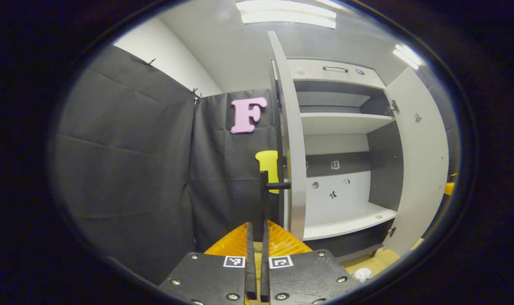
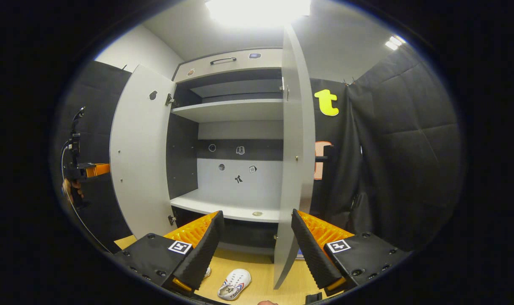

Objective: Grab one shoe with the right hand and put it into the shoe cabinet, grab the other shoe with the left hand and put it into the shoe cabinet; then close the right door with the right hand and the left door with the left hand.

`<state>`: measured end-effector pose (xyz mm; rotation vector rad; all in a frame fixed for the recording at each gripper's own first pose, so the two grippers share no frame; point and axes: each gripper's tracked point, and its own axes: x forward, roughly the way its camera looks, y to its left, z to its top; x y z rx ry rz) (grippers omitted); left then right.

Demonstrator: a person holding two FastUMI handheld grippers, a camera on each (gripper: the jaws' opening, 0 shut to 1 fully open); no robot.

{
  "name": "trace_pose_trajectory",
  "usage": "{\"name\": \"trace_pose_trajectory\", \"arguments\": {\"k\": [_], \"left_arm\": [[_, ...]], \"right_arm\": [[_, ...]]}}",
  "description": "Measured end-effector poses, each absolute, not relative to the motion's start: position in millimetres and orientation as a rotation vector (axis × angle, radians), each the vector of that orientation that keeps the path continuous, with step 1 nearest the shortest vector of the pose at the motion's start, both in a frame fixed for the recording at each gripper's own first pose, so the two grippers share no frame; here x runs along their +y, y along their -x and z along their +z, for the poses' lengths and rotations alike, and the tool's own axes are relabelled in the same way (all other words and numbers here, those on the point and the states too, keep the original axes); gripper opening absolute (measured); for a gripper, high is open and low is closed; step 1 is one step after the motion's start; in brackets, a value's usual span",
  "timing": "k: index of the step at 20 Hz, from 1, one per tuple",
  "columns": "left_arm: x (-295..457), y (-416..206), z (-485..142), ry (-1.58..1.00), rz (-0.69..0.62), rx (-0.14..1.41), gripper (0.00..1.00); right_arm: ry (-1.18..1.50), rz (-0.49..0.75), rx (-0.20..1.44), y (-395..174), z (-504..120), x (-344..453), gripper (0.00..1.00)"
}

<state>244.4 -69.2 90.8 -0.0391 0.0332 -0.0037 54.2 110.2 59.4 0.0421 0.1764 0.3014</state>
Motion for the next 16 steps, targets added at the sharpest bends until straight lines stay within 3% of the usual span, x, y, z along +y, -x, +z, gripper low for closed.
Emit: {"name": "trace_pose_trajectory", "arguments": {"k": [4,6,9,16], "left_arm": [[-70.2,-245.3,92.5,0.025,-0.006,-0.006,0.06],[-70.6,-241.7,94.5,0.036,-0.007,-0.022,0.14],[-77.0,-236.4,96.1,0.078,-0.008,-0.023,0.84],[-75.9,-227.2,91.2,0.065,0.005,0.001,0.86]], "right_arm": [[-0.043,0.335,0.205,-59.1,42.6,126.6,0.99],[-0.03,0.343,0.217,-62.7,32.5,132.1,0.96],[0.004,0.358,0.239,-69.1,14.4,146.8,0.99],[0.046,0.378,0.33,-79.1,-49.0,175.0,1.0]]}}
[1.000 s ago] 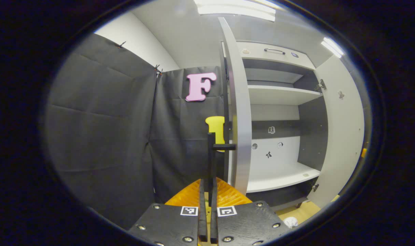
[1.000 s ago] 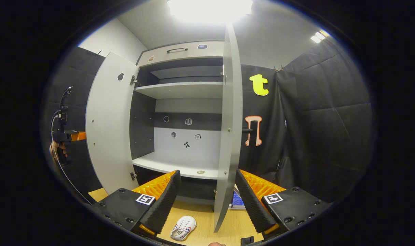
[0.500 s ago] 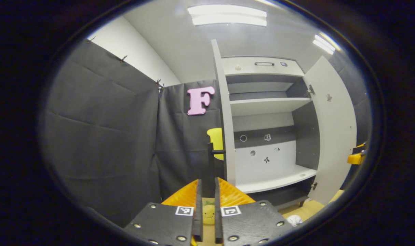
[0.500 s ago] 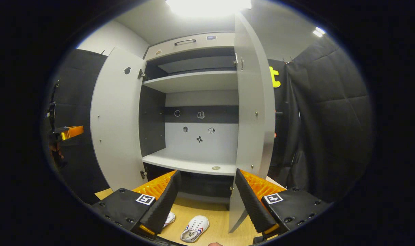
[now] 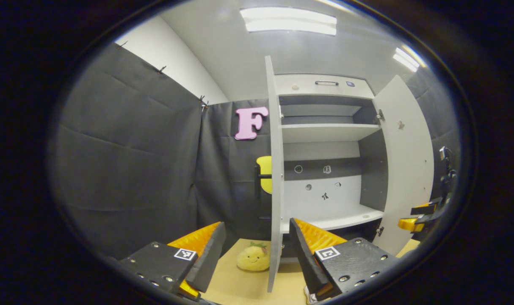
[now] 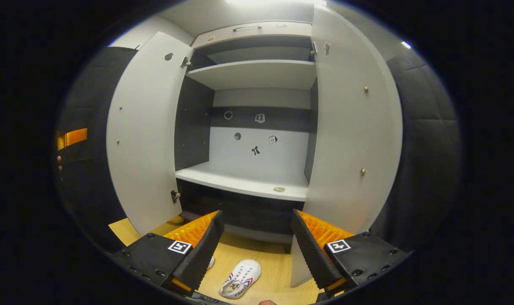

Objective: Grab one shoe with the right hand and put it into the shoe cabinet, grab the other shoe with the left hand and put it into the shoe cabinet; then close the right door with the right hand and the left door with the left hand.

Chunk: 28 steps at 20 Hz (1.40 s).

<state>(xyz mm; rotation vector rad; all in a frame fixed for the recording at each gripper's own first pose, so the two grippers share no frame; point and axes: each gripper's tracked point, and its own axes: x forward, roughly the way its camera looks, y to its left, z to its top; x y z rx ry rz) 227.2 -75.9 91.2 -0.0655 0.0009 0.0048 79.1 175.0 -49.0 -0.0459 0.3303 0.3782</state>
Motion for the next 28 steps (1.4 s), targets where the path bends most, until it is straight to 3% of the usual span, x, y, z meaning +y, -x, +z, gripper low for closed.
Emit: {"name": "trace_pose_trajectory", "arguments": {"k": [3,15,28], "left_arm": [[-78.4,-223.7,87.2,0.051,-0.012,0.014,0.86],[-70.5,-218.4,77.8,0.045,0.022,0.064,0.84],[-65.7,-213.1,71.1,0.016,0.042,0.102,0.84]], "right_arm": [[0.044,0.389,0.414,-77.9,-89.1,186.7,0.96],[0.043,0.39,0.773,-52.3,-245.4,223.8,1.0],[0.088,0.425,1.068,-20.5,-357.0,243.3,1.0]]}}
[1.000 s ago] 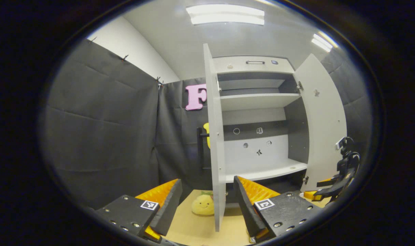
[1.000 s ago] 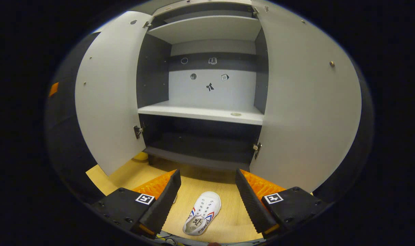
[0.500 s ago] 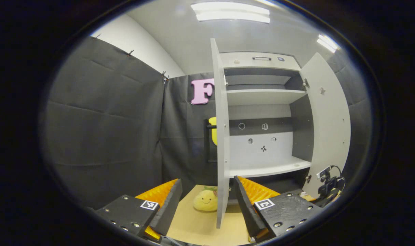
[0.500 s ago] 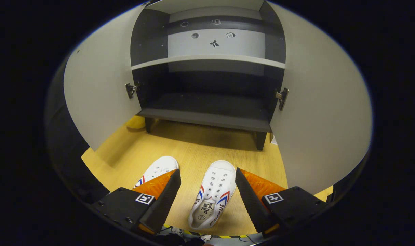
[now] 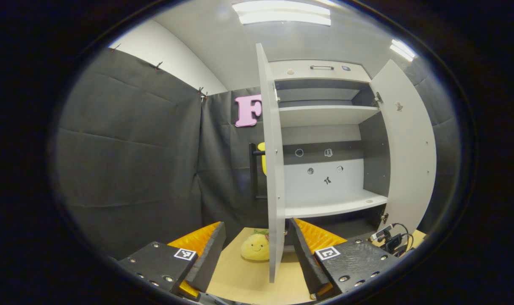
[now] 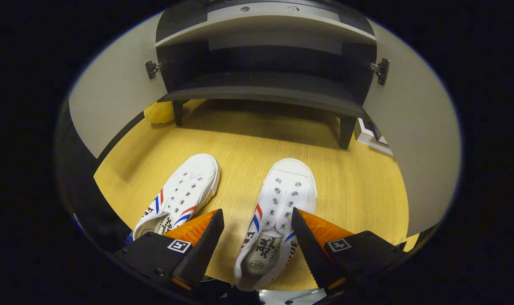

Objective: Grab one shoe with the right hand and put it into the shoe cabinet, grab the other shoe with the left hand and put it into the shoe cabinet; then close the right door with the right hand and the left door with the left hand.

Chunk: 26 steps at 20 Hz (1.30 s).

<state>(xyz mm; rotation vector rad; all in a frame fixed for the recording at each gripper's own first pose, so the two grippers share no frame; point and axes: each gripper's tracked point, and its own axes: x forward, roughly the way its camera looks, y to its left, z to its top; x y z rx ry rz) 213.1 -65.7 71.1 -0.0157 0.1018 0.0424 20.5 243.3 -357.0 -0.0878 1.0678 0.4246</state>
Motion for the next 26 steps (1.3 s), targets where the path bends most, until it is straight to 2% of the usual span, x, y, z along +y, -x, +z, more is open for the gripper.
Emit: {"name": "trace_pose_trajectory", "arguments": {"k": [3,4,5,9,10,11,12,13,14,15,16,17,18,19,26], "left_arm": [[-62.6,-211.5,69.4,0.012,0.05,0.114,0.84],[-62.0,-210.8,69.5,0.011,0.053,0.118,0.84],[-61.3,-211.6,68.9,0.012,0.056,0.122,0.84],[-57.2,-211.6,68.4,0.009,0.072,0.127,0.84],[-56.5,-211.2,68.1,0.008,0.076,0.129,0.84],[-55.7,-210.7,68.1,0.009,0.081,0.13,0.84],[-54.9,-210.9,67.5,0.012,0.084,0.132,0.84],[-55.3,-210.7,67.3,0.016,0.086,0.137,0.84],[-56.0,-209.8,66.5,0.019,0.086,0.14,0.84],[-56.5,-209.5,67.0,0.021,0.085,0.142,0.84],[-56.4,-209.7,66.6,0.022,0.083,0.144,0.86],[-57.5,-210.1,66.9,0.022,0.078,0.143,0.86],[-58.6,-210.0,67.1,0.02,0.072,0.141,0.88],[-58.9,-210.5,68.1,0.017,0.067,0.138,0.87],[-73.8,-213.4,70.1,0.024,0.0,0.126,0.84]], "right_arm": [[0.086,0.444,1.086,-18.7,-363.6,250.1,0.97],[0.09,0.451,1.099,-16.4,-367.1,251.6,0.92],[0.092,0.45,1.113,-16.1,-370.8,251.8,0.92],[0.113,0.433,1.158,-13.6,-382.1,254.8,0.83],[0.157,0.391,1.151,-18.8,-387.4,244.6,0.82],[0.159,0.369,1.155,-20.5,-388.2,242.4,0.66],[0.14,0.366,1.154,-20.1,-388.3,245.3,0.32],[0.151,0.371,1.163,-18.9,-387.2,242.9,0.41],[0.144,0.358,1.156,-23.6,-391.8,238.7,0.41],[0.14,0.358,1.17,-21.1,-385.7,239.5,0.29],[0.139,0.385,1.169,-20.5,-387.2,241.0,0.25],[0.108,0.344,1.178,-22.4,-396.1,243.5,0.28],[0.095,0.345,1.175,-25.7,-390.5,239.7,0.09],[0.092,0.348,1.159,-25.0,-387.0,241.2,0.04],[0.104,0.374,1.047,-27.8,-358.4,224.3,0.02]]}}
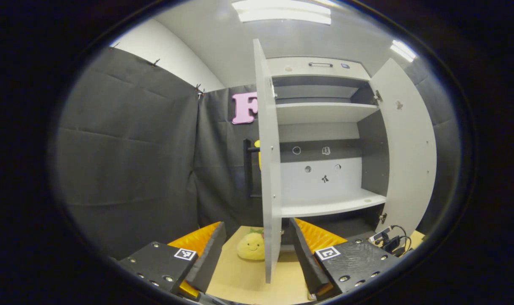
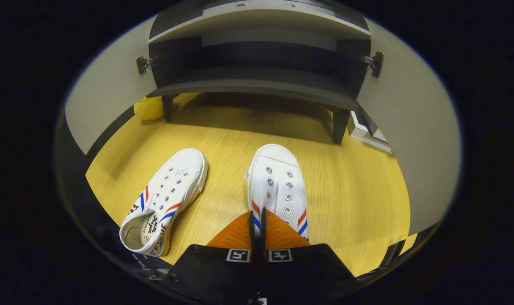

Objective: Grab one shoe with the right hand and put it into the shoe cabinet, grab the other shoe with the left hand and put it into the shoe cabinet; then close the right door with the right hand and the left door with the left hand.

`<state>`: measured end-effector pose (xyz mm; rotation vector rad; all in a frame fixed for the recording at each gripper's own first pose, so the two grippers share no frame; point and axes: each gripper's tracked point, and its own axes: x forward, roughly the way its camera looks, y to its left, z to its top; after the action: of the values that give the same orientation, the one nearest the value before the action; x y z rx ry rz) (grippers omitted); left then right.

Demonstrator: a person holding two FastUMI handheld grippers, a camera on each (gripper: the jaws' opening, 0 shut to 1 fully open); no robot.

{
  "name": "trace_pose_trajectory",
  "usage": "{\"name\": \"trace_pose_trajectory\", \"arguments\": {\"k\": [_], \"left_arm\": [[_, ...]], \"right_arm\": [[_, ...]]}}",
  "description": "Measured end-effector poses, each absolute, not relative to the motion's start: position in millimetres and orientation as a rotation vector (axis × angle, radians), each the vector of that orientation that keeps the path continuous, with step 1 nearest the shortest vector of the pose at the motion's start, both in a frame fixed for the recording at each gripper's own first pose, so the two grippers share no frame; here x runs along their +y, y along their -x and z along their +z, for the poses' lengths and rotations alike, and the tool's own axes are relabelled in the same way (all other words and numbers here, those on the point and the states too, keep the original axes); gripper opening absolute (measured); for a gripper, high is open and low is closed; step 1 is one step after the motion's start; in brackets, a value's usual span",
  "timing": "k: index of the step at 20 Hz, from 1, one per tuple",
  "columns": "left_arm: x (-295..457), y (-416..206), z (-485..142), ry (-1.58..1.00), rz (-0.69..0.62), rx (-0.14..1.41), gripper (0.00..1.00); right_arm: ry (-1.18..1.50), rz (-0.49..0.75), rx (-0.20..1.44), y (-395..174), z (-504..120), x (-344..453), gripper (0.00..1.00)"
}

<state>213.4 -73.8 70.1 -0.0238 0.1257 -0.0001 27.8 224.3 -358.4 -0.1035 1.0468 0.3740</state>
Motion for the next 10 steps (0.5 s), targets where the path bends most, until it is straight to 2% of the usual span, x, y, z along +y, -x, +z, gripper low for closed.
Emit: {"name": "trace_pose_trajectory", "arguments": {"k": [10], "left_arm": [[-83.5,-214.4,74.1,0.033,-0.045,0.109,0.84]], "right_arm": [[-0.038,0.336,0.919,-58.6,-275.6,206.1,0.01]]}}
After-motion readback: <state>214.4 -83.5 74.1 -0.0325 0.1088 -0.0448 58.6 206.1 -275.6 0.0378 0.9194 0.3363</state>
